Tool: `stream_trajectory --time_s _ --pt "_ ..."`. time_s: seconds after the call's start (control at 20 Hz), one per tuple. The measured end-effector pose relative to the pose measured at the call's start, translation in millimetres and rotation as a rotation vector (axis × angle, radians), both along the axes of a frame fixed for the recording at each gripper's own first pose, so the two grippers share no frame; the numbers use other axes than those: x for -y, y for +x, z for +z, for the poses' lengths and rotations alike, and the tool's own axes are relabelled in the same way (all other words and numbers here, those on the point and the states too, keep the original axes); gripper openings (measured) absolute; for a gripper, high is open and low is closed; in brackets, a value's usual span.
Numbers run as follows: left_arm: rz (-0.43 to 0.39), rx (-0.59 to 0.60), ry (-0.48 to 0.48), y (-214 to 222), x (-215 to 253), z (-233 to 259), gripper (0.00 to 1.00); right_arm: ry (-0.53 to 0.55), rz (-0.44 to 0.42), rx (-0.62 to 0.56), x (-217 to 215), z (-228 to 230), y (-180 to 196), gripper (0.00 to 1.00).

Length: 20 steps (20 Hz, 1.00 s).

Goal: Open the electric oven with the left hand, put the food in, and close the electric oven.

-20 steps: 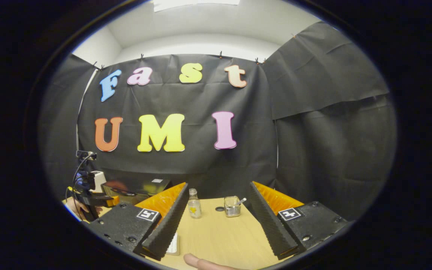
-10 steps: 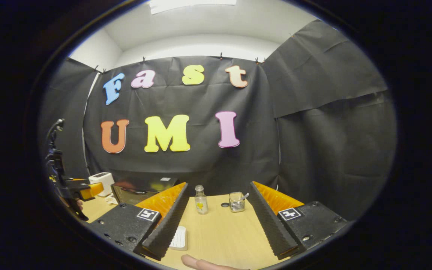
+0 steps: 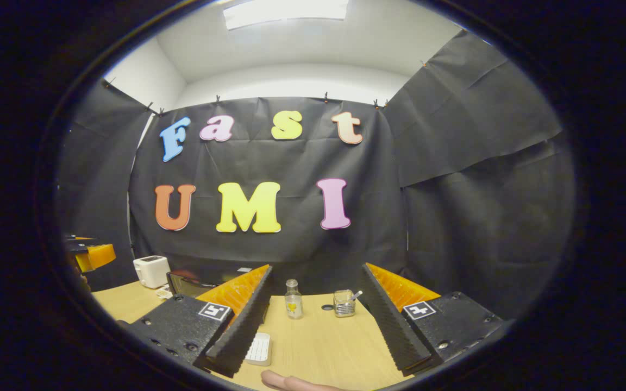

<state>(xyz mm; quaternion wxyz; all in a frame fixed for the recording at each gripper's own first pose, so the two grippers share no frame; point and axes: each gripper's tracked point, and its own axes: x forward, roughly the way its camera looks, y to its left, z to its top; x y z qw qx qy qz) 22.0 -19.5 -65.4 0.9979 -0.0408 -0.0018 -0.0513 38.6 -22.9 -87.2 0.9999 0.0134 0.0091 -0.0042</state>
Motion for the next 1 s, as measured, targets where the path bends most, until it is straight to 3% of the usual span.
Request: stream_trajectory --time_s 0.4,0.5,0.75,0.9,1.0 --pt "-0.036 0.006 0.012 5 13 2 0.95 -0.011 0.029 0.015 -8 -4 12 0.96" --pt "-0.031 0.017 0.030 1 13 7 0.95 -0.006 0.049 0.008 -11 -4 11 1.00" --pt "-0.003 -0.003 0.064 -20 13 5 0.95 -0.010 0.097 0.035 -19 0 -4 1.00" --pt "0.012 -0.007 0.083 -34 10 9 0.95 -0.019 0.097 0.043 -16 2 -14 0.96" --pt "0.027 0.004 0.081 -42 9 14 0.96 -0.047 0.084 0.064 -12 9 -18 1.00"
